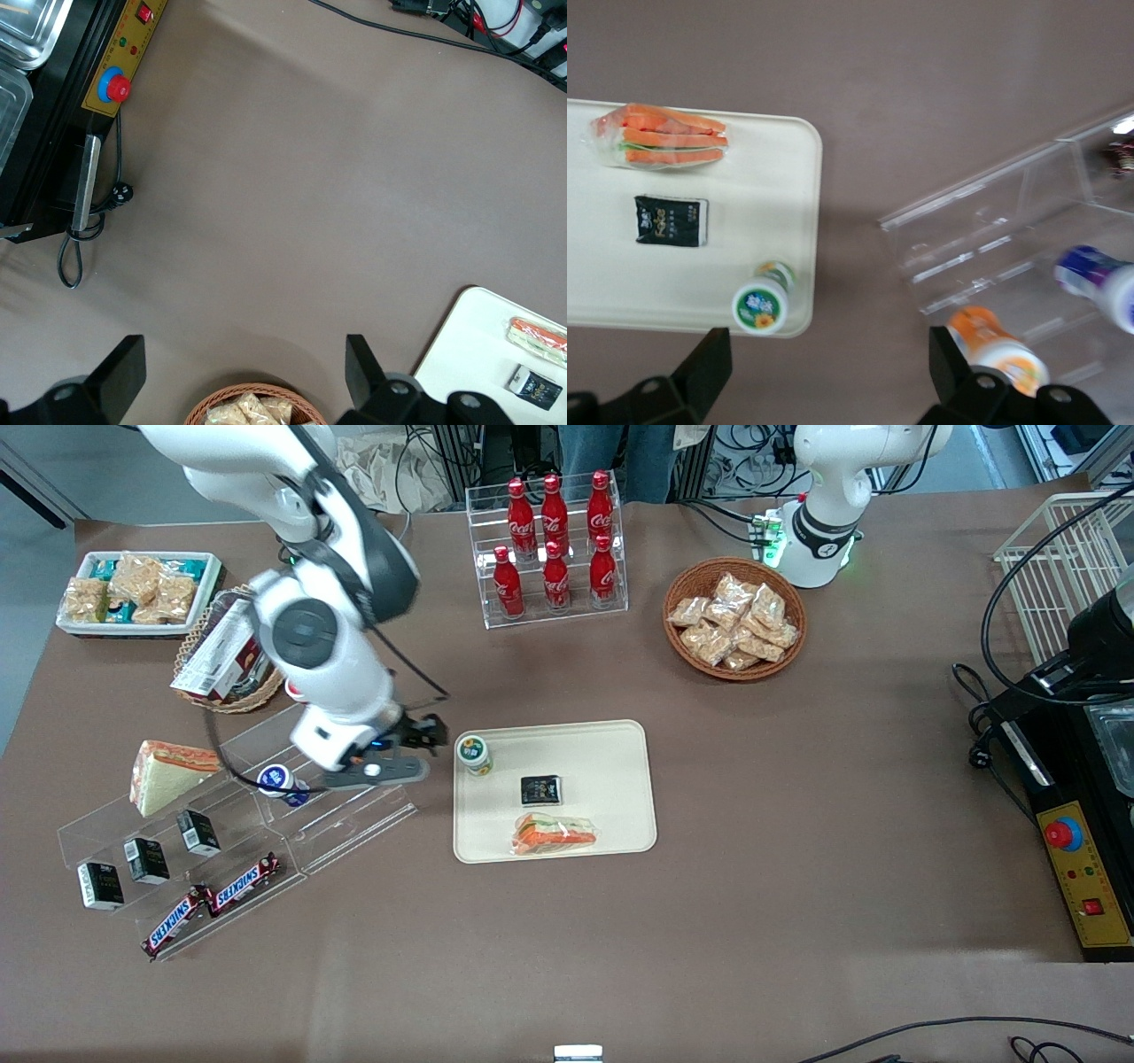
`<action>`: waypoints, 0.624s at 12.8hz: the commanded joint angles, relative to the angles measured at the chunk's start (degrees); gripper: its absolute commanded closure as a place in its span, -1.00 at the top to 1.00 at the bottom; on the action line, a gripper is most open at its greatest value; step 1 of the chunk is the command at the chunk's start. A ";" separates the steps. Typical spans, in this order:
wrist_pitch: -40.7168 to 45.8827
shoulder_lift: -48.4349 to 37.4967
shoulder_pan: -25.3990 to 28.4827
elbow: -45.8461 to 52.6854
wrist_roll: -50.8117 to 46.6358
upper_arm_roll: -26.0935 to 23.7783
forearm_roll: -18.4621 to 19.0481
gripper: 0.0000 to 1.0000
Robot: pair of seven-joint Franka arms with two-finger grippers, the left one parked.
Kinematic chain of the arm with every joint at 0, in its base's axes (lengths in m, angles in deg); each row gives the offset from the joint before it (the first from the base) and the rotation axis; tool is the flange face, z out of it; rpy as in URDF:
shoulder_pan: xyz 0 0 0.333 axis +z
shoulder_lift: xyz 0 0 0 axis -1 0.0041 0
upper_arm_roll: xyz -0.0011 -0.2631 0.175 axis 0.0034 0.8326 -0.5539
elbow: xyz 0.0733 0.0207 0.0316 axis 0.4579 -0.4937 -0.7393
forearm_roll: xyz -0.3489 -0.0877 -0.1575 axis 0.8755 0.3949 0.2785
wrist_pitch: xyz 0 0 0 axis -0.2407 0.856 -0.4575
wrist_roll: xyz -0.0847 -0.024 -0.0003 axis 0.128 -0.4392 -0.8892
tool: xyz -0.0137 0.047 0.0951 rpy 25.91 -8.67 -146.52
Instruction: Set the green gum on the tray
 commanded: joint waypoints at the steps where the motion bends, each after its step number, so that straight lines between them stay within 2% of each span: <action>1: 7.93 -2.49 -2.38 3.94 6.48 4.25 -2.24 0.98; 5: 10.76 -7.06 -11.42 4.38 10.19 5.32 -2.24 0.98; 8: 11.55 -8.30 -12.58 4.65 11.41 9.18 -2.41 0.98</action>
